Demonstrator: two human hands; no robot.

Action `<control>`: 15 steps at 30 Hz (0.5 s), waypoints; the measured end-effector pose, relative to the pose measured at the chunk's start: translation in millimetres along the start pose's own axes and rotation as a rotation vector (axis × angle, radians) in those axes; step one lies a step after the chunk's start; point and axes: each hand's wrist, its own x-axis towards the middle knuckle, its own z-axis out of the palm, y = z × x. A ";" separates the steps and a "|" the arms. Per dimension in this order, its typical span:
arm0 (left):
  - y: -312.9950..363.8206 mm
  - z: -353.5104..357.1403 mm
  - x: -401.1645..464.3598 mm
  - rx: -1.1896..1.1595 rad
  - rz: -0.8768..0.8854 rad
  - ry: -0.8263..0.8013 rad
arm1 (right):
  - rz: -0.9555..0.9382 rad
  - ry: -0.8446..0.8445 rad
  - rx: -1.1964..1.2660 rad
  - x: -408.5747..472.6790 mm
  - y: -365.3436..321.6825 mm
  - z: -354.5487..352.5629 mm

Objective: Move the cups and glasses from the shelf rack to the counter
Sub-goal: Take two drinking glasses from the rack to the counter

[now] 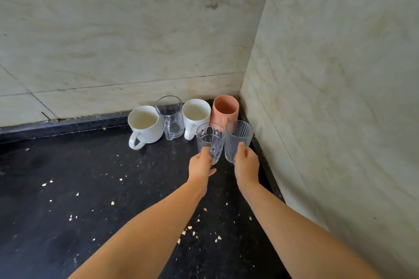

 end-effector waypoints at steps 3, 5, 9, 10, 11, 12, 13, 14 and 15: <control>0.5 3.8 12.3 -0.017 -0.011 -0.025 | -0.009 0.019 0.022 6.6 3.1 5.3; 0.6 5.7 18.5 -0.024 -0.020 -0.045 | -0.022 0.035 0.023 10.7 4.7 7.5; -1.5 8.9 26.8 -0.050 -0.024 -0.075 | -0.023 0.043 0.048 13.4 6.9 8.6; -2.8 9.3 28.3 -0.051 -0.023 -0.080 | -0.014 0.035 0.046 13.6 8.5 8.0; -4.1 9.3 29.5 -0.048 -0.019 -0.082 | -0.008 0.026 0.040 13.6 10.3 7.6; -5.4 9.1 30.2 -0.042 -0.014 -0.084 | -0.005 0.016 0.029 13.3 12.3 7.6; -6.2 8.9 30.7 -0.033 -0.008 -0.084 | -0.004 0.006 0.019 12.8 13.9 8.1; -6.7 8.9 31.6 -0.027 0.002 -0.083 | -0.002 -0.008 0.009 12.1 14.4 8.8; -6.8 9.2 32.2 -0.020 0.010 -0.080 | 0.000 -0.020 0.004 11.7 14.5 10.0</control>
